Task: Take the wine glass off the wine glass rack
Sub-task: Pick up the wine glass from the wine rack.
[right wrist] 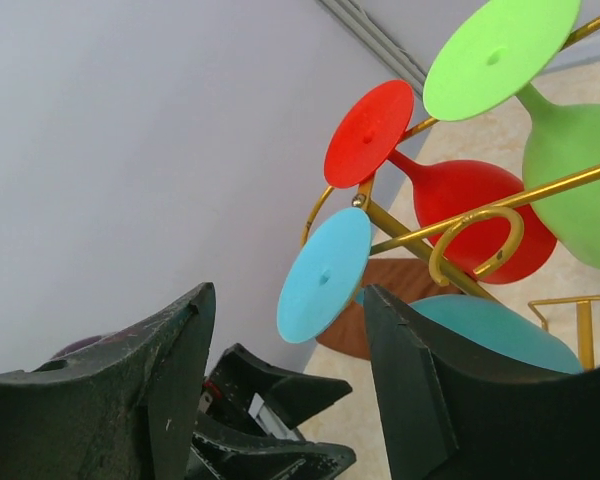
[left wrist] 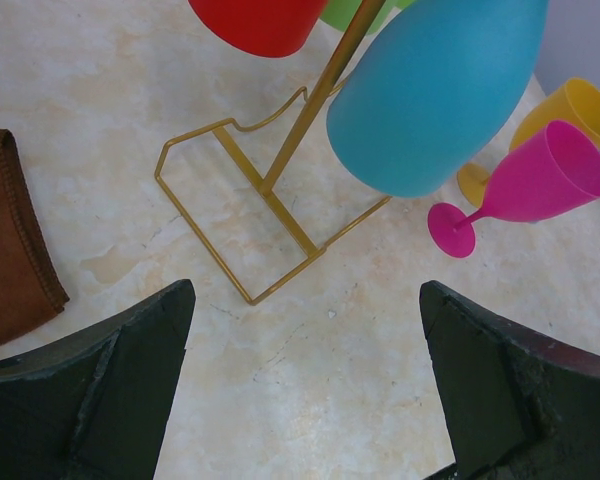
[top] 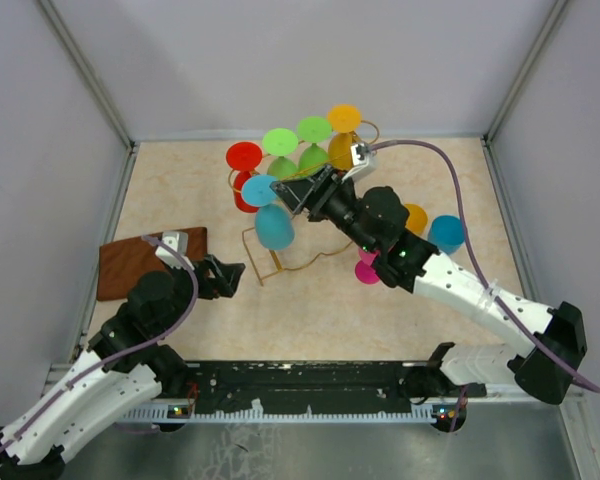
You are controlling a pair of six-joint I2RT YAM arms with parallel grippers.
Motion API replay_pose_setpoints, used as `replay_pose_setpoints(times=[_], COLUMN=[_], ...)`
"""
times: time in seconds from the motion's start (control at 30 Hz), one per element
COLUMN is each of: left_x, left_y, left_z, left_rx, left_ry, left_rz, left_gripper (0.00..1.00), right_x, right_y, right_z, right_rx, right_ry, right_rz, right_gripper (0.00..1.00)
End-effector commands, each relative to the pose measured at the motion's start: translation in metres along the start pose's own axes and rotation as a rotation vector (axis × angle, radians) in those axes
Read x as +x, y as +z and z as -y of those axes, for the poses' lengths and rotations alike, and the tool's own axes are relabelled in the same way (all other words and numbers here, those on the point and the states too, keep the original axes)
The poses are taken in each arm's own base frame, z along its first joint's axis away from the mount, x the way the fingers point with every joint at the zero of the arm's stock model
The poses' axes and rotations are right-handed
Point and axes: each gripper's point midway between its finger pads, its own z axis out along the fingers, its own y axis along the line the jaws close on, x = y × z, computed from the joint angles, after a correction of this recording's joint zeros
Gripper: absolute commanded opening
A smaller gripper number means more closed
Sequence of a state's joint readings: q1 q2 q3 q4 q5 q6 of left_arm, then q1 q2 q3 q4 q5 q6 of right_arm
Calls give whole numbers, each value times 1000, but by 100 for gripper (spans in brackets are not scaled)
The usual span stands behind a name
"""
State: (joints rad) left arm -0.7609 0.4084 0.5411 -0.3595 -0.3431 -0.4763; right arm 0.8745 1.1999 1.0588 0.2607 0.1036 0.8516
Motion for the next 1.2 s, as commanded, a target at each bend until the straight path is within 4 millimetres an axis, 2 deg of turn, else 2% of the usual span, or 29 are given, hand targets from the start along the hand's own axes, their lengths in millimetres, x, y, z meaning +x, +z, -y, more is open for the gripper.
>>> replay_pose_setpoints(times=[0.0,0.13,0.47,0.7,0.93,1.17], left_x=[3,3,5,4,5,3], left_y=[1,0,2,2,1,2], left_z=[1,2,5,8,7,8], left_rx=[14,16,29,39,45,45], left_ry=[-9,-10,-15,-21,-17,-11], left_rz=[-6,-10,-16,-18,-14,-5], left_gripper=[99,99,99,99,99,99], right_x=[-19,-18,-10,-4,-2,0], right_y=[2,2,9,14,17,20], right_z=[-8,1,-7,7,1,9], right_rx=[-20,11,-33,20,-16,12], right_ry=[85,109,98,150,179,205], right_rz=[106,123,82,83,81,93], right_gripper=[60,56,49,48,43,35])
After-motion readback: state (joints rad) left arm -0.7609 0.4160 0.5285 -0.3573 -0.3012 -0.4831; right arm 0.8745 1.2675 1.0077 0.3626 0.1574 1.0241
